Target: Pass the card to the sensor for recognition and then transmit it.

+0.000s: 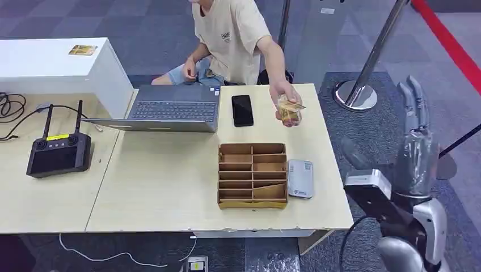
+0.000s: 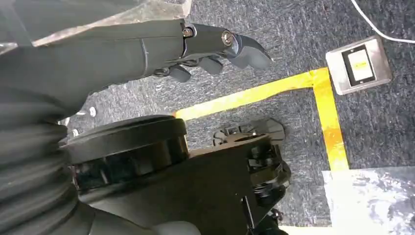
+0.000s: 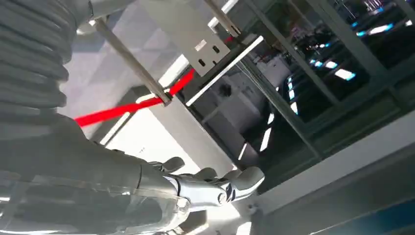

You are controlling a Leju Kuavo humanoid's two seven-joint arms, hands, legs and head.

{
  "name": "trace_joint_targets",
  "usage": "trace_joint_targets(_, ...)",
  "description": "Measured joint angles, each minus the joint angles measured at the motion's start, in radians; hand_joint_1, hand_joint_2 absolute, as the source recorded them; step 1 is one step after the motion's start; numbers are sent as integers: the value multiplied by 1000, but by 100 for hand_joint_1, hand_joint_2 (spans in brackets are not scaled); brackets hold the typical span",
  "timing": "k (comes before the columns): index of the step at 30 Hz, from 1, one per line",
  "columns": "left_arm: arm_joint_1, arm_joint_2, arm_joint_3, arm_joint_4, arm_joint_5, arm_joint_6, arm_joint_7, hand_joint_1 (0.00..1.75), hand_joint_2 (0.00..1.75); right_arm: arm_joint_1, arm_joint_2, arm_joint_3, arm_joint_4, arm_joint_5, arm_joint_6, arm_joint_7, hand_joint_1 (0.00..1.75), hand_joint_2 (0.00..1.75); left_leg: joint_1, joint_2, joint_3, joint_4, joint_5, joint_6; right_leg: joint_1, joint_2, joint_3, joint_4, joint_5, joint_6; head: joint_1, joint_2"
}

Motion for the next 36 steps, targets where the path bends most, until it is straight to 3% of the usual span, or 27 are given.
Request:
trace_joint_targets(14, -4, 2, -30, 0, -35, -17, 13, 0, 175, -82, -26, 265, 126, 372, 96, 82, 0, 175, 0, 0, 0, 0, 0, 0, 0, -1, 0, 0, 0, 0, 0, 0)
trace_joint_targets(23, -5, 2, -48, 0, -51, -17, 5, 0, 175, -104, -27, 356, 208, 408, 108, 96, 0, 175, 0, -1, 0, 0, 0, 0, 0, -1, 0, 0, 0, 0, 0, 0)
trace_joint_targets(24, -5, 2, -50, 0, -51, -16, 3, 0, 175, -107, -27, 361, 217, 406, 108, 97, 145, 175, 0, 0, 0, 0, 0, 0, 0, -1, 0, 0, 0, 0, 0, 0)
trace_joint_targets(25, -5, 2, -52, 0, -52, -16, 2, 0, 175, -108, -27, 366, 224, 405, 108, 98, 145, 175, 0, 0, 0, 0, 0, 0, 0, -1, 0, 0, 0, 0, 0, 0)
trace_joint_targets(26, -5, 2, -53, 0, -52, -15, 0, 0, 175, -110, -27, 370, 231, 402, 108, 98, 175, 175, 0, -1, 0, 0, 0, 0, 0, -1, 0, 0, 0, 0, 0, 0)
trace_joint_targets(36, -5, 2, -55, 0, -60, -3, -16, 0, 175, -129, -27, 408, 273, 398, 124, 98, 175, 175, 0, -1, 0, 0, 0, 0, 0, -1, 0, 0, 0, 0, 0, 0)
